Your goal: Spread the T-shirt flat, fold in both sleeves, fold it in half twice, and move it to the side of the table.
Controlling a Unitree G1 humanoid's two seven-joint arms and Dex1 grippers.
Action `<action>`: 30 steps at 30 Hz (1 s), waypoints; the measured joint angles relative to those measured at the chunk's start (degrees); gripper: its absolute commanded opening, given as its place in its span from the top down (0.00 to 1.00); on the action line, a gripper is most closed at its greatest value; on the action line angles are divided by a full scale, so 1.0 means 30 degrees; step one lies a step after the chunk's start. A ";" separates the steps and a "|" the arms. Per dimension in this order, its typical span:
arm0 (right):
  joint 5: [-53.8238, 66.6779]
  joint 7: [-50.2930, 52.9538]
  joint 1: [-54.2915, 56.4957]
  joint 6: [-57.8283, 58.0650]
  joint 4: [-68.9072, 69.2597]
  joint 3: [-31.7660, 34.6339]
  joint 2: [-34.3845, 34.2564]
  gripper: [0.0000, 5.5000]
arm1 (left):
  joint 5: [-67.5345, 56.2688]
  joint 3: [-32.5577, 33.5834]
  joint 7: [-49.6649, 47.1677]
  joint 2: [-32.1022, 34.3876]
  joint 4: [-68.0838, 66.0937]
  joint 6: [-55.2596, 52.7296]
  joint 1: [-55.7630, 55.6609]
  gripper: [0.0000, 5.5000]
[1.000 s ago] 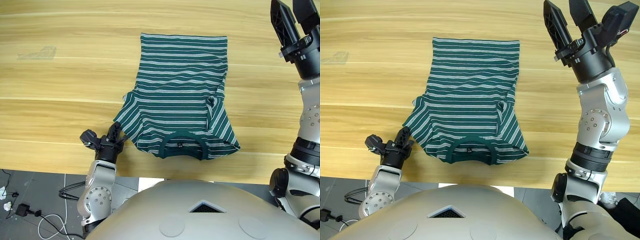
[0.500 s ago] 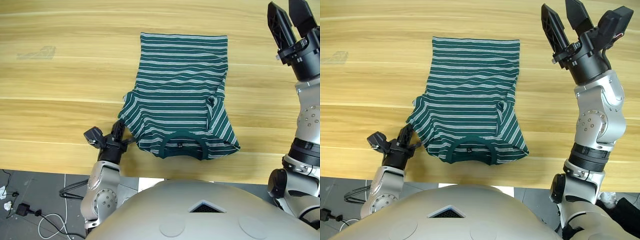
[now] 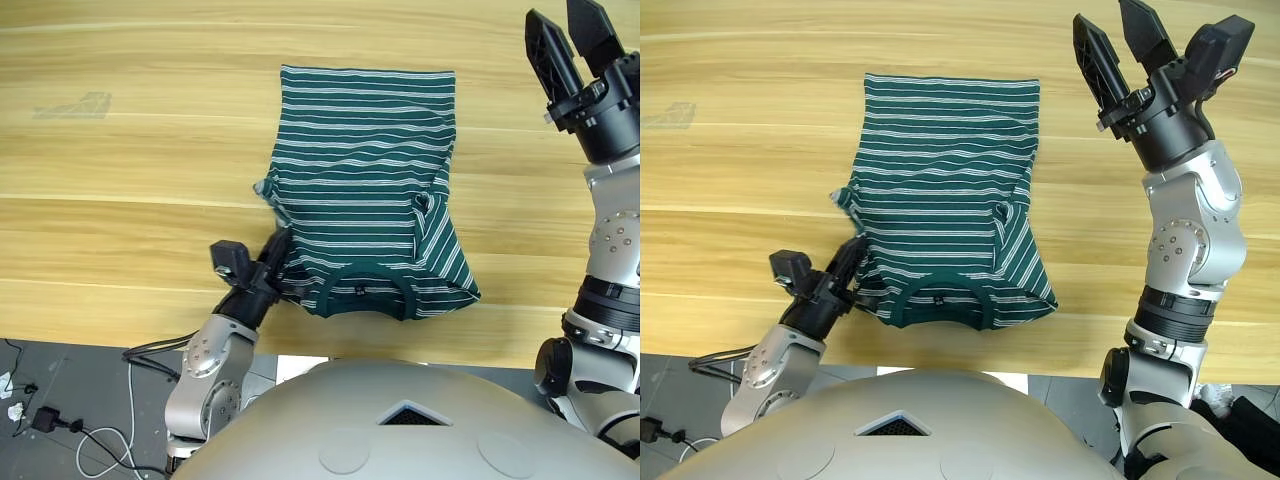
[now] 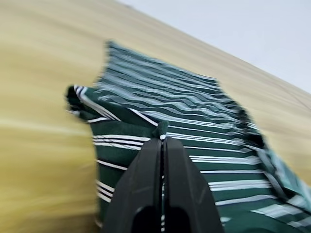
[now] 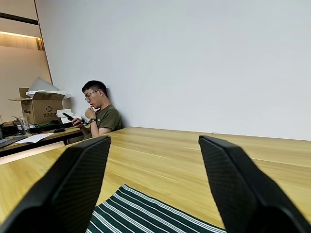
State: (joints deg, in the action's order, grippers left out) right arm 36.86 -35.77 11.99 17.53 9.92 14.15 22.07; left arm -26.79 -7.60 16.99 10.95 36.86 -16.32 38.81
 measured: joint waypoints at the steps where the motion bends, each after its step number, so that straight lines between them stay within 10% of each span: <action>1: -0.0003 -0.0045 -0.0035 -0.0015 -0.0007 -0.0014 0.0000 0.38 | 0.0125 -0.0414 0.0360 0.0434 0.0311 -0.0173 -0.0334 1.00; 11: -0.0013 -0.0111 -0.0369 -0.0360 -0.0116 -0.0015 -0.0030 0.38 | 0.2293 -0.2304 0.1366 0.2212 -0.1404 -0.1268 -0.2794 1.00; 23: -0.0005 -0.0080 -0.1084 -0.0392 -0.0115 0.0047 -0.0036 0.38 | 0.4317 -0.2840 0.1119 0.2197 -0.1772 -0.0559 -0.3223 0.67; 30: -0.0054 -0.0703 -0.1406 -0.0571 -0.0110 -0.0368 -0.0239 0.36 | -0.0191 -0.2134 0.7344 0.4974 0.2673 0.2334 -0.1574 0.60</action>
State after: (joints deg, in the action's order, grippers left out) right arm 36.70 -37.88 7.77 15.82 9.59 13.05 21.36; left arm -27.36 -14.00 39.02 25.88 44.88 -9.32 34.09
